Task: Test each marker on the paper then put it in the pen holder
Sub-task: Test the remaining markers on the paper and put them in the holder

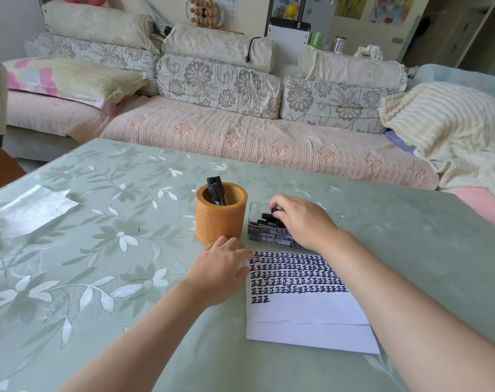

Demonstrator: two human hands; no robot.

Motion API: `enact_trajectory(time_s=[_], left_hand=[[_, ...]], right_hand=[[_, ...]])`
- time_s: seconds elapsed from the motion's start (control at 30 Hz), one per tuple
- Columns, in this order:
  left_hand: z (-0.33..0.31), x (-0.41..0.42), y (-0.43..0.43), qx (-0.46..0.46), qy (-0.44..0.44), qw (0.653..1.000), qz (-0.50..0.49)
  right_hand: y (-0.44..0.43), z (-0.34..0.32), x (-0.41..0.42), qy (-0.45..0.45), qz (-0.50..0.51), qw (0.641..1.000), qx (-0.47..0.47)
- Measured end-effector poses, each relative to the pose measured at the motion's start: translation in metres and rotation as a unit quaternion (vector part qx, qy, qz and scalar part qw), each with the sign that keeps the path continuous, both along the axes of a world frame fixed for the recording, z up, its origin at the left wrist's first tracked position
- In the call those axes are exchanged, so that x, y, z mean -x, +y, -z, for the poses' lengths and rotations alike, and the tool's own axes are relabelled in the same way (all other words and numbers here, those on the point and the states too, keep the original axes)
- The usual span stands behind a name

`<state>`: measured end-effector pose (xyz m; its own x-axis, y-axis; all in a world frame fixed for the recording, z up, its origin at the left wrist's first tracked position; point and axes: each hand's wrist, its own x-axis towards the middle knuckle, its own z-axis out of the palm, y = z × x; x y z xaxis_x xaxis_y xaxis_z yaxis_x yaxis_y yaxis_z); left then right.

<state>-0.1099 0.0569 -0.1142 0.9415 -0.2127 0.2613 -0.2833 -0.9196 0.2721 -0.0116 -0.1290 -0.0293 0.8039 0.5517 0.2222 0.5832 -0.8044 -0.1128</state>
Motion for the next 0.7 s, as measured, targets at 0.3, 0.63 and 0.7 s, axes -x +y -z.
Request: enact_trajectory(time_s=[0.3, 0.63, 0.7], left_hand=[[-0.007, 0.005, -0.001, 0.034, 0.0, 0.999, -0.002], [-0.026, 0.026, -0.022, 0.123, -0.068, 0.988, 0.067], [-0.029, 0.03, -0.025, 0.136, -0.06, 0.986, 0.07]], right_hand=[[-0.002, 0.004, 0.05, 0.117, -0.031, 0.99, -0.066], [-0.028, 0.031, 0.086, 0.187, -0.029, 0.962, -0.195], [-0.028, 0.032, 0.089, 0.207, -0.025, 0.952, -0.225]])
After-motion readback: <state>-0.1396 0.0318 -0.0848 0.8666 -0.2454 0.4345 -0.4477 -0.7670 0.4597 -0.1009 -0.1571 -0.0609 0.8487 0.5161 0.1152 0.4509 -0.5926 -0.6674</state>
